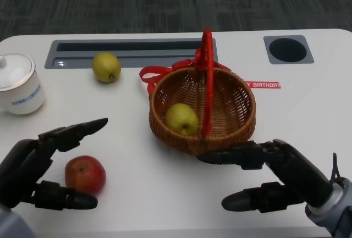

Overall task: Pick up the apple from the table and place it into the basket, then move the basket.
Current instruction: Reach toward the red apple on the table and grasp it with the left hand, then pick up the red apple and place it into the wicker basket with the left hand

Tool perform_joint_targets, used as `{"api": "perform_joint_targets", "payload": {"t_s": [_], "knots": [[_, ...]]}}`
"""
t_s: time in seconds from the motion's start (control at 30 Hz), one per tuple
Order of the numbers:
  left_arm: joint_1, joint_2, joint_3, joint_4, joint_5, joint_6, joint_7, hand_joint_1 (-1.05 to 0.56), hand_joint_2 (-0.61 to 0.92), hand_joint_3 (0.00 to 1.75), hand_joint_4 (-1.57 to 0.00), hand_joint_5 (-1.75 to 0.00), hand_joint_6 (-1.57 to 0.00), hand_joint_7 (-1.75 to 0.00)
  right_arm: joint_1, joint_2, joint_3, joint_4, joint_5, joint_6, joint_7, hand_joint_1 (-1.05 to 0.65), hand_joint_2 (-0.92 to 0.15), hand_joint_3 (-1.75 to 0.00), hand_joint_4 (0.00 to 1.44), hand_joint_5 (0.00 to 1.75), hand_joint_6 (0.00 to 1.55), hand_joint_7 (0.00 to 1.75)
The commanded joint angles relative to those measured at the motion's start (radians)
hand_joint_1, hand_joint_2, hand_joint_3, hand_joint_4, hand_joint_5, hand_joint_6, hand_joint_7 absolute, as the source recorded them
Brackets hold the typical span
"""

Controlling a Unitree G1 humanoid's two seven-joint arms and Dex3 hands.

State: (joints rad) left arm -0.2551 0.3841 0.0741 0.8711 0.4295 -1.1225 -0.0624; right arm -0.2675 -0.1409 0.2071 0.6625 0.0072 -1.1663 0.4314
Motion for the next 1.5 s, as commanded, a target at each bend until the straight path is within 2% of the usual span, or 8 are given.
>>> {"api": "perform_joint_targets", "payload": {"t_s": [0.03, 0.43, 0.7, 0.87, 1.03, 1.27, 1.37, 1.5], "knots": [[-0.032, 0.024, -0.048, 0.081, 0.040, 0.029, 0.068, -0.83, 0.66, 0.00, -0.44, -0.02, -0.42, -0.01, -0.004, -0.015, -0.003, -0.016, 0.012, 0.003, 0.002, -0.48, -0.85, 0.00, 0.77, 0.00, 0.69, 0.00], [-0.155, 0.025, -0.227, 0.317, 0.144, 0.162, 0.287, -0.78, 0.65, 0.00, -0.49, -0.03, -0.46, -0.01, 0.004, -0.020, 0.000, -0.038, 0.014, 0.013, 0.009, -0.48, -0.86, 0.00, 0.76, 0.00, 0.68, 0.00], [-0.216, 0.034, -0.330, 0.379, 0.211, 0.274, 0.452, -0.70, 0.62, 0.00, -0.50, -0.01, -0.49, -0.01, 0.020, -0.022, -0.002, -0.062, 0.005, 0.017, 0.003, -0.48, -0.86, 0.00, 0.76, 0.00, 0.69, 0.00], [-0.234, 0.034, -0.380, 0.401, 0.230, 0.324, 0.503, -0.68, 0.61, 0.00, -0.49, 0.00, -0.50, -0.01, 0.034, -0.024, 0.004, -0.082, 0.014, 0.023, 0.009, -0.48, -0.87, 0.00, 0.76, 0.00, 0.69, 0.00], [-0.240, 0.016, -0.406, 0.428, 0.216, 0.360, 0.487, -0.68, 0.63, 0.01, -0.50, -0.01, -0.50, -0.01, 0.046, -0.028, 0.009, -0.093, 0.021, 0.026, 0.014, -0.48, -0.87, 0.00, 0.76, 0.00, 0.68, 0.00], [-0.212, -0.029, -0.376, 0.443, 0.106, 0.328, 0.329, -0.58, 0.65, 0.00, -0.55, -0.03, -0.54, -0.02, 0.063, -0.033, 0.003, -0.115, 0.012, 0.035, 0.004, -0.49, -0.87, 0.00, 0.76, 0.00, 0.68, 0.00], [-0.195, -0.054, -0.343, 0.439, 0.031, 0.303, 0.235, -0.44, 0.64, 0.00, -0.69, -0.06, -0.65, -0.04, 0.065, -0.032, 0.009, -0.116, 0.027, 0.037, 0.012, -0.48, -0.87, 0.00, 0.75, 0.00, 0.68, 0.00], [-0.177, -0.081, -0.313, 0.420, -0.042, 0.285, 0.174, -0.21, 0.76, 0.02, -1.04, -0.10, -0.95, -0.08, 0.062, -0.027, 0.016, -0.107, 0.040, 0.039, 0.019, -0.47, -0.88, 0.00, 0.75, 0.00, 0.67, 0.00]]}}
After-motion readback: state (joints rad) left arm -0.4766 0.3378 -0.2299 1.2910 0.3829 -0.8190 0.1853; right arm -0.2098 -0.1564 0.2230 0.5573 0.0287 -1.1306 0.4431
